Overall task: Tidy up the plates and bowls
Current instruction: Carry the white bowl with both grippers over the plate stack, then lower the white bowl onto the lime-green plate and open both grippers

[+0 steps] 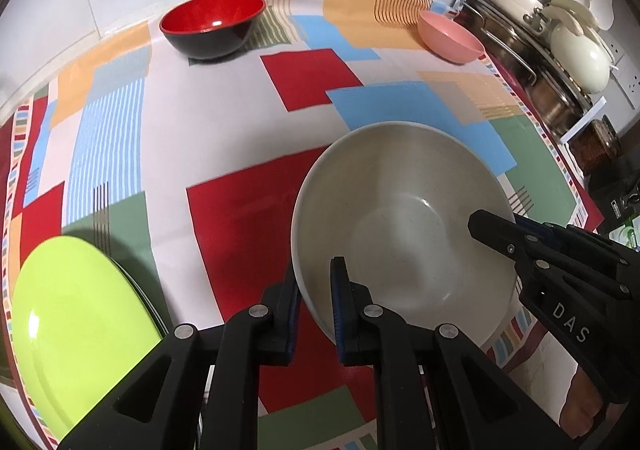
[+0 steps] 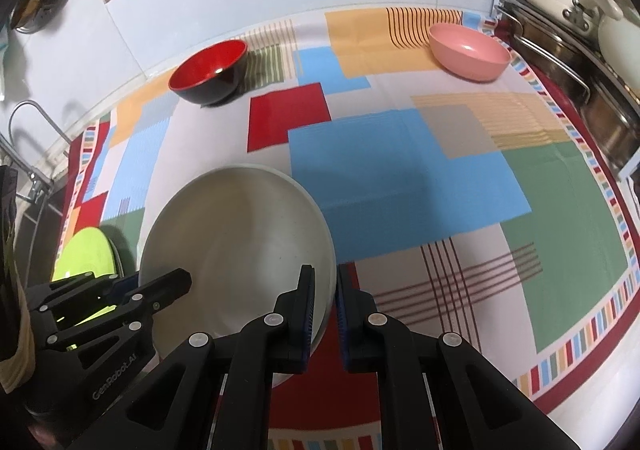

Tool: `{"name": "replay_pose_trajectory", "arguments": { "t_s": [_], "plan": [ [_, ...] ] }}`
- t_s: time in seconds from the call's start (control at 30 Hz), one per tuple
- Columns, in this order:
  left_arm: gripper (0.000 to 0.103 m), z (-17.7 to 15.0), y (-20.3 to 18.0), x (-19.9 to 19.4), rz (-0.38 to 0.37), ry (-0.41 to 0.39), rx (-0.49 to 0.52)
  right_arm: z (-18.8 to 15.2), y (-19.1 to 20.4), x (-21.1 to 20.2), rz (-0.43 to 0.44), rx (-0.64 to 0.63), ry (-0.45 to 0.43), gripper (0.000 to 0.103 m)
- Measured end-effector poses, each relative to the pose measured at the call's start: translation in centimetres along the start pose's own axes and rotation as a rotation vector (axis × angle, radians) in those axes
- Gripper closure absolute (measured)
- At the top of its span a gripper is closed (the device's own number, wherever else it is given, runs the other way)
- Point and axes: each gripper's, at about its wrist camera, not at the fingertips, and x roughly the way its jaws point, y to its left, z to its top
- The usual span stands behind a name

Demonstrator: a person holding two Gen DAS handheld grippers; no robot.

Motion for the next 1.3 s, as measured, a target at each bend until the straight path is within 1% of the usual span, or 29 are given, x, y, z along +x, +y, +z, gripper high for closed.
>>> {"name": "replay_pose_trajectory", "arguments": {
  "t_s": [0.3, 0.57, 1.1, 1.2, 1.27, 1.3],
  "plan": [
    [0.088, -0.9, -0.3, 0.9, -0.011, 0.042, -0.016, -0.8, -0.6, 0.4, -0.004, 0.0, 0.027, 0.091],
    [0.086, -0.9, -0.4, 1.1, -0.004, 0.043, -0.025, -1.1, -0.8, 1.0, 0.004, -0.002, 0.049, 0.091],
    [0.085, -0.8, -0.7, 0.9, 0.009, 0.026, -0.024, -1.3, -1.2, 1.4, 0.016, 0.007, 0.066, 0.091],
    [0.076, -0.7, -0.7, 0.7, 0.023, 0.009, -0.029, -1.3, -1.3, 1.4, 0.017, 0.011, 0.066, 0.091],
    [0.067, -0.5, -0.6, 0.4, 0.044, -0.007, -0.031, -1.3, -1.3, 1.2, 0.013, 0.015, 0.053, 0.091],
    [0.067, -0.5, -0.6, 0.2, 0.053, -0.019, -0.032, -1.2, -1.4, 1.1, 0.011, 0.016, 0.05, 0.09]
  ]
}}
